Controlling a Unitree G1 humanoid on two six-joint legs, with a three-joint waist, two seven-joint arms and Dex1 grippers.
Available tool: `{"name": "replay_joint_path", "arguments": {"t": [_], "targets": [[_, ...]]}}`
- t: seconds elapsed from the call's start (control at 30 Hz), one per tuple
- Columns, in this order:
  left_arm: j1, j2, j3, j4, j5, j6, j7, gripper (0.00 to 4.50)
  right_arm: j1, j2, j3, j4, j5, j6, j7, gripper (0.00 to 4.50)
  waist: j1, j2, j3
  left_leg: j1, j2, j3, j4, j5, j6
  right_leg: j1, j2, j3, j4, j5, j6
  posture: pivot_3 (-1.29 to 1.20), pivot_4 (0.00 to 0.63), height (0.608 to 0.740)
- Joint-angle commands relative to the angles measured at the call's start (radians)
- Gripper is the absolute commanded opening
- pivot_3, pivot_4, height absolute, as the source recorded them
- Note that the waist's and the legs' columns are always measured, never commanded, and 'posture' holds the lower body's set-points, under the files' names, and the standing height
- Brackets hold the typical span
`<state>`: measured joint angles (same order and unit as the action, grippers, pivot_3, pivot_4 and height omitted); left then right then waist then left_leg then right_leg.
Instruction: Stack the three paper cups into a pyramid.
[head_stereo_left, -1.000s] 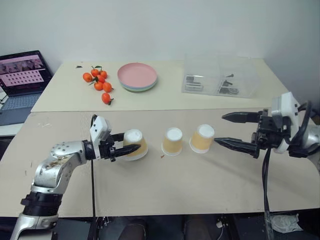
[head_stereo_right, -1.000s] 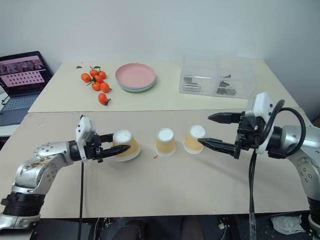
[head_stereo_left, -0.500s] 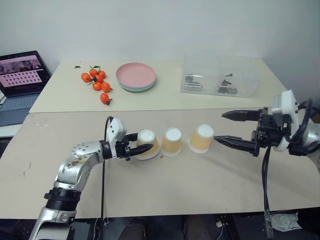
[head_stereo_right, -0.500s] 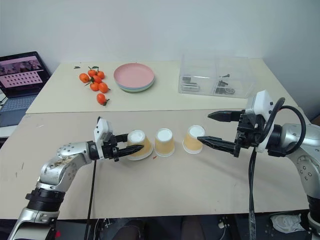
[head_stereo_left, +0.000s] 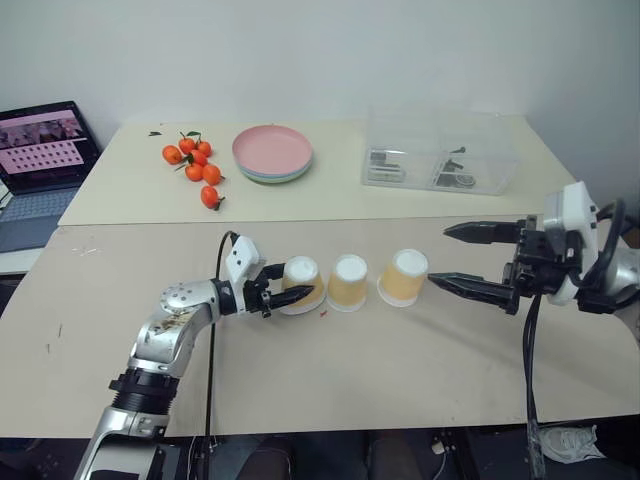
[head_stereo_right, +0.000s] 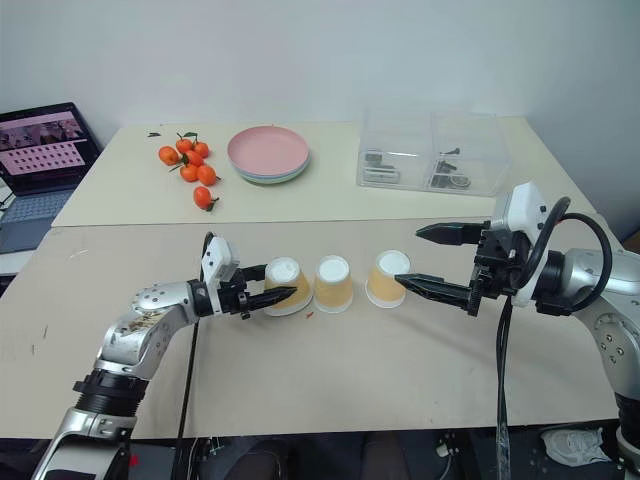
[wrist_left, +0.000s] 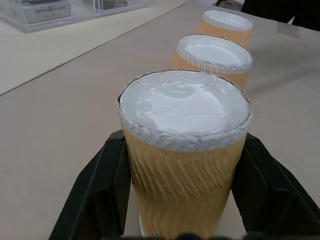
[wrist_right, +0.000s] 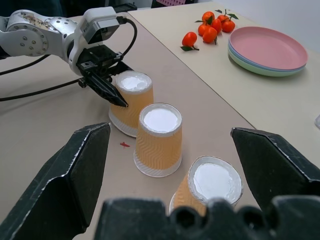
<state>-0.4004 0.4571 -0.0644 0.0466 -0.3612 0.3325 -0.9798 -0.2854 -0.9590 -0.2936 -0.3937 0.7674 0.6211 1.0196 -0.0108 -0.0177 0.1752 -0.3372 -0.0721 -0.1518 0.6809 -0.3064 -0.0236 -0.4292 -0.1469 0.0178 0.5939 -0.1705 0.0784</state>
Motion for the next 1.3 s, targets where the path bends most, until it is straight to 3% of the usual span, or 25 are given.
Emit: {"name": "replay_joint_path", "arguments": {"t": [0.03, 0.07, 0.13, 0.37, 0.67, 0.87, 1.07, 1.17, 1.3], "targets": [[-0.013, -0.002, 0.002, -0.011, 0.002, -0.026, 0.001, 3.28, -0.007, -0.014, -0.042, -0.017, 0.008, -0.009, -0.001, 4.5, 0.0, 0.0, 0.0, 0.0, 0.0, 0.0, 0.0, 0.0, 0.0, 0.0, 0.0, 0.0, 0.0, 0.0, 0.0, 0.0, 0.15, 0.728], [-0.009, -0.001, 0.001, -0.014, 0.011, -0.036, 0.003, 3.42, -0.007, -0.014, -0.043, -0.016, 0.008, -0.009, 0.0, 4.5, 0.0, 0.0, 0.0, 0.0, 0.0, 0.0, 0.0, 0.0, 0.0, 0.0, 0.0, 0.0, 0.0, 0.0, 0.0, 0.0, 0.15, 0.728], [-0.005, -0.01, 0.012, -0.015, 0.019, -0.067, 0.018, 4.26, -0.011, -0.015, -0.042, -0.012, 0.008, -0.009, 0.002, 4.5, 0.0, 0.0, 0.0, 0.0, 0.0, 0.0, 0.0, 0.0, 0.0, 0.0, 0.0, 0.0, 0.0, 0.0, 0.0, 0.0, 0.15, 0.728], [-0.005, -0.019, 0.064, -0.088, -0.015, -0.041, 0.087, 4.26, -0.026, -0.014, -0.03, 0.004, 0.001, -0.016, 0.01, 4.5, -0.001, 0.0, 0.0, 0.0, 0.0, 0.0, 0.0, 0.0, 0.0, 0.0, 0.0, 0.0, 0.0, 0.0, 0.0, 0.0, 0.15, 0.728], [-0.02, 0.026, 0.211, -0.37, -0.272, 0.234, 0.191, 4.26, -0.054, -0.015, -0.017, 0.047, -0.019, -0.032, 0.034, 4.5, -0.002, 0.0, 0.0, 0.0, 0.0, 0.0, 0.0, 0.0, 0.0, 0.0, 0.0, 0.0, 0.0, 0.0, 0.0, 0.0, 0.15, 0.728], [-0.084, 0.06, 0.305, -0.429, -0.403, 0.345, 0.277, 4.26, -0.084, -0.002, 0.012, 0.079, -0.036, -0.04, 0.051, 4.5, -0.001, 0.0, 0.0, 0.0, 0.0, 0.0, 0.0, 0.0, 0.0, 0.0, 0.0, 0.0, 0.0, 0.0, 0.0, 0.0, 0.15, 0.728], [-0.009, 0.238, 0.325, -0.544, -0.549, 0.469, 0.143, 4.26, 0.027, -0.038, 0.027, 0.118, -0.147, -0.095, 0.087, 4.5, -0.002, 0.0, 0.0, 0.0, 0.0, 0.0, 0.0, 0.001, -0.001, 0.0, 0.0, 0.0, 0.0, 0.0, 0.0, 0.0, 0.15, 0.728], [0.049, 0.331, 0.304, -0.572, -0.554, 0.471, 0.055, 4.26, 0.077, -0.042, 0.035, 0.142, -0.215, -0.147, 0.086, 4.5, -0.002, 0.0, 0.0, 0.0, 0.0, 0.0, 0.0, 0.0, 0.0, -0.001, 0.0, 0.001, 0.0, 0.0, 0.0, 0.0, 0.15, 0.728], [0.073, 0.372, 0.274, -0.567, -0.524, 0.439, 0.011, 4.26, 0.096, -0.001, 0.051, 0.14, -0.244, -0.166, 0.05, 4.5, -0.002, 0.0, 0.0, 0.001, 0.0, 0.001, 0.0, 0.0, 0.0, 0.001, 0.0, 0.001, 0.001, 0.0, 0.0, 0.0, 0.15, 0.728]]}}
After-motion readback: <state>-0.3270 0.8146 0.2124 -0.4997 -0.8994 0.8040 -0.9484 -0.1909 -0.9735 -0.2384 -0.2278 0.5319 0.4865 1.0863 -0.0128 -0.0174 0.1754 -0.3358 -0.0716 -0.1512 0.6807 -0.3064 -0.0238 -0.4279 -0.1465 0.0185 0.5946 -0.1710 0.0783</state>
